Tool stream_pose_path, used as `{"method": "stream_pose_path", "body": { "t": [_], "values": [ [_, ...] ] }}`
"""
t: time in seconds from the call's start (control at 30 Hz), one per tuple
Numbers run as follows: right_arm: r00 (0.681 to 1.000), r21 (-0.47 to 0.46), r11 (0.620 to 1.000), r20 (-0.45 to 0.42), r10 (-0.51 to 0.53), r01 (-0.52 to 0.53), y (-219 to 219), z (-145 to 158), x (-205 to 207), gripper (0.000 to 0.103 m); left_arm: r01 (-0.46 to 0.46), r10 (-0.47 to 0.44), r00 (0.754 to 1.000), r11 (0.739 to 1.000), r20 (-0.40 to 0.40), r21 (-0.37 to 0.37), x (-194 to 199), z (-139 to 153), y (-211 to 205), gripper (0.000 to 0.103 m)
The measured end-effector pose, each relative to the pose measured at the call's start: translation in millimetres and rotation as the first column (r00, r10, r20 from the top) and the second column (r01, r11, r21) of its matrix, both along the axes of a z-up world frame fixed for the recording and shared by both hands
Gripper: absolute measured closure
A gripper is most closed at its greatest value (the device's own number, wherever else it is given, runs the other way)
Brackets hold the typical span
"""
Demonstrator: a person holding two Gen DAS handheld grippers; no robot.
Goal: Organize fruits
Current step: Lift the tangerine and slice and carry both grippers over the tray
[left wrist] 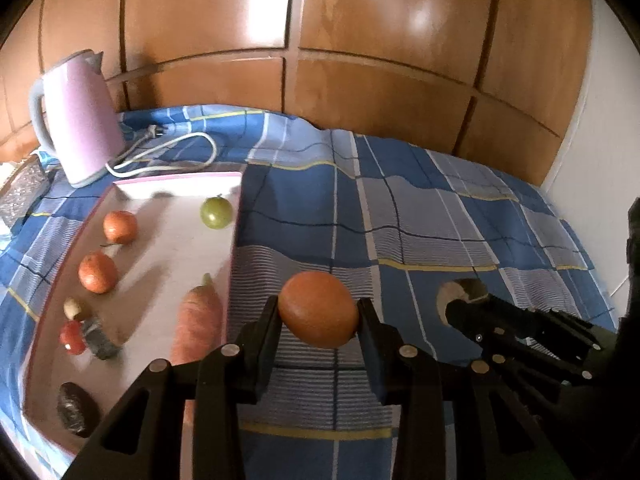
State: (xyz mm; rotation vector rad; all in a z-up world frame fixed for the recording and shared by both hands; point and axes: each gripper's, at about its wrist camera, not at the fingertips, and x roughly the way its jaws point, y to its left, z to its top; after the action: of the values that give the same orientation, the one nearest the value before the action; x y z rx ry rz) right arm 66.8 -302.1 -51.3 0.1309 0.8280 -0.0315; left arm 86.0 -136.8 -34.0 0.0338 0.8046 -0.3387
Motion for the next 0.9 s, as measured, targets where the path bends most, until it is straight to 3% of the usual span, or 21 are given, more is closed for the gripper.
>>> {"method": "stream_pose_path", "body": {
  "t": [0.57,0.9],
  "values": [
    [0.992,0.015,0.992,0.030,0.123,-0.123,46,17,-13,0.077,-0.089,0.090,0.996,0.995,0.023,-0.036,-15,16,59,0.065],
    [0.973,0.063,0.972,0.043,0.225,-0.227,74,23,-17,0.077,-0.223,0.224,0.975,0.972,0.007,-0.076,-18,19,129,0.065]
  ]
}}
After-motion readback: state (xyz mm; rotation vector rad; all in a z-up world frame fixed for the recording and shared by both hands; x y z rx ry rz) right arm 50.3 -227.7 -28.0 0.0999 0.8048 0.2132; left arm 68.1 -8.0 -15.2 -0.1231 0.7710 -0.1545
